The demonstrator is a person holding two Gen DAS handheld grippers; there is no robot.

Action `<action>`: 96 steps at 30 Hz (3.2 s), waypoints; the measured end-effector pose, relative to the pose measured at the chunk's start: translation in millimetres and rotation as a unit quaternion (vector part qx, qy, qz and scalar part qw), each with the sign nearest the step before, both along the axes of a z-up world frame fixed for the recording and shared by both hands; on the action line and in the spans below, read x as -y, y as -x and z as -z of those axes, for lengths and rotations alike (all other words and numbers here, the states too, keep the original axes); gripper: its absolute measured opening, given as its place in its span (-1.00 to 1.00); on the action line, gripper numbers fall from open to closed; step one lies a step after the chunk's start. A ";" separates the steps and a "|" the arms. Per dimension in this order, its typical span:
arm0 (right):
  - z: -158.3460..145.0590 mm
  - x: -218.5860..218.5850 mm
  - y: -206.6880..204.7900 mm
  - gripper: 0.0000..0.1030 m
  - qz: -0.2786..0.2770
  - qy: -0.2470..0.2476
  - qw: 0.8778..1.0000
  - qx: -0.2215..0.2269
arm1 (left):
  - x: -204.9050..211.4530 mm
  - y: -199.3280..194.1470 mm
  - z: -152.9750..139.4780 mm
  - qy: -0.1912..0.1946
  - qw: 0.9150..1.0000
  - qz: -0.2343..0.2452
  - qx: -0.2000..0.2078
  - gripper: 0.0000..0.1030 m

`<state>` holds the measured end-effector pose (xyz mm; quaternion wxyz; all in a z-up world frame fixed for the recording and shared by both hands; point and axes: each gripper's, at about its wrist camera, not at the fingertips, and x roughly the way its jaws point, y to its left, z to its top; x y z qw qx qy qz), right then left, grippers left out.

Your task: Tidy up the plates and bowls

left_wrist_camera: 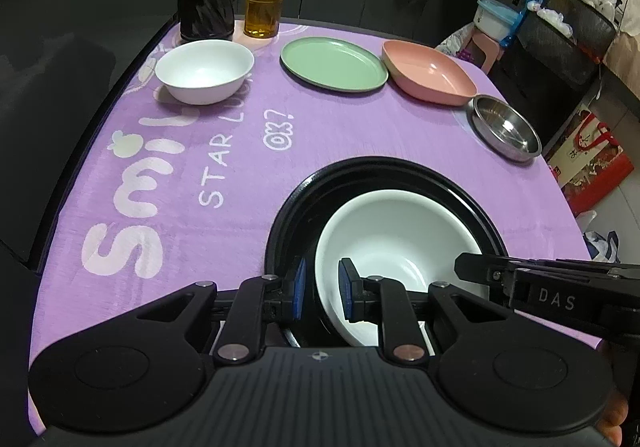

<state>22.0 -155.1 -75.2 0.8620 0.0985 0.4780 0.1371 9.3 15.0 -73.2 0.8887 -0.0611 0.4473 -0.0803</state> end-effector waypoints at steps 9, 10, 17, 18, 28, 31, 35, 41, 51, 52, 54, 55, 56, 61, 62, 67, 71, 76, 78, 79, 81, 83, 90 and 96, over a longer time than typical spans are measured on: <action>-10.6 7.5 1.3 -0.77 0.003 -0.013 1.000 0.014 | -8.7 9.5 -18.5 0.006 1.000 -0.008 0.028 -0.65; -12.1 8.1 1.0 -0.77 0.002 -0.015 1.000 0.016 | -10.8 10.3 -21.9 0.008 0.999 -0.010 0.035 -0.63; -23.8 9.7 -8.6 -0.77 0.000 -0.014 0.999 0.031 | -38.0 1.0 -33.1 0.012 0.996 -0.066 0.054 -0.53; -25.7 8.7 -10.5 -0.77 -0.002 -0.014 0.999 0.034 | -43.2 -1.8 -32.8 0.011 0.995 -0.077 0.055 -0.52; -38.7 -14.4 -35.6 -0.28 -0.028 -0.007 0.998 0.048 | -78.7 -37.2 -28.7 -0.013 0.989 -0.128 0.067 -0.27; -41.7 -23.5 -43.9 -0.28 -0.039 -0.007 0.998 0.045 | -88.1 -47.1 -28.0 -0.005 0.989 -0.135 0.066 -0.26; -43.9 -31.7 -59.6 -0.28 -0.044 -0.023 0.998 0.026 | -99.1 -62.9 -27.7 0.004 0.987 -0.150 0.065 -0.24; -47.0 -42.6 -92.3 -0.28 -0.026 -0.009 1.000 0.004 | -115.2 -93.9 -23.6 0.006 0.985 -0.167 0.049 -0.24; -32.5 -81.3 -153.5 -0.28 -0.003 -0.035 0.997 -0.067 | -135.7 -140.9 -7.9 0.028 0.979 -0.202 0.014 -0.23; -29.7 -85.4 -158.6 -0.28 0.000 -0.040 0.996 -0.075 | -137.0 -145.3 -6.0 0.030 0.978 -0.204 0.010 -0.23; -21.8 -94.3 -171.6 -0.28 0.012 -0.048 0.995 -0.092 | -139.3 -151.1 -3.8 0.038 0.977 -0.209 0.009 -0.23; -17.4 -98.5 -177.8 -0.28 0.021 -0.052 0.994 -0.098 | -140.5 -154.4 -2.4 0.044 0.976 -0.212 0.009 -0.23; -14.6 -102.8 -182.6 -0.28 0.029 -0.053 0.993 -0.102 | -141.8 -157.0 -1.4 0.048 0.976 -0.212 0.010 -0.23; -4.1 -125.8 -201.4 -0.28 0.040 -0.028 0.994 -0.100 | -141.5 -174.3 6.0 0.058 0.976 -0.208 0.003 -0.23; -2.3 -130.2 -205.0 -0.28 0.043 -0.019 0.994 -0.098 | -139.7 -178.2 7.7 0.056 0.977 -0.206 -0.001 -0.23; 9.6 -143.1 -222.1 -0.29 0.052 0.009 0.994 -0.096 | -133.0 -196.3 20.7 0.042 0.978 -0.201 -0.019 -0.24; 25.3 -145.7 -234.0 -0.29 0.066 0.021 0.992 -0.109 | -135.8 -204.6 32.6 0.048 0.977 -0.205 -0.038 -0.24; 39.4 -144.6 -245.3 -0.38 0.066 0.021 0.990 -0.122 | -134.9 -207.8 37.4 0.047 0.980 -0.191 -0.029 -0.61; 40.2 -145.2 -246.5 -0.50 0.063 0.013 0.990 -0.125 | -134.8 -206.3 38.2 0.059 0.980 -0.190 -0.020 -0.80; 39.9 -146.0 -246.4 -0.69 0.060 0.009 0.990 -0.125 | -134.1 -201.5 36.1 0.064 0.979 -0.193 -0.008 -0.87; 38.4 -150.9 -244.8 -0.84 0.044 0.017 0.991 -0.124 | -128.9 -196.3 31.5 0.047 0.980 -0.191 -0.001 -0.87; 34.8 -151.9 -238.6 -0.84 0.034 0.023 0.991 -0.124 | -127.1 -189.1 27.3 0.044 0.980 -0.192 0.005 -0.87; 9.2 -134.9 -208.6 -0.84 0.014 0.006 0.995 -0.100 | -114.4 -152.4 2.7 0.057 0.984 -0.170 0.023 -0.85; -16.9 -102.3 -165.5 -0.84 0.007 -0.011 0.997 -0.070 | -88.9 -109.7 -20.9 0.067 0.988 -0.134 0.046 -0.82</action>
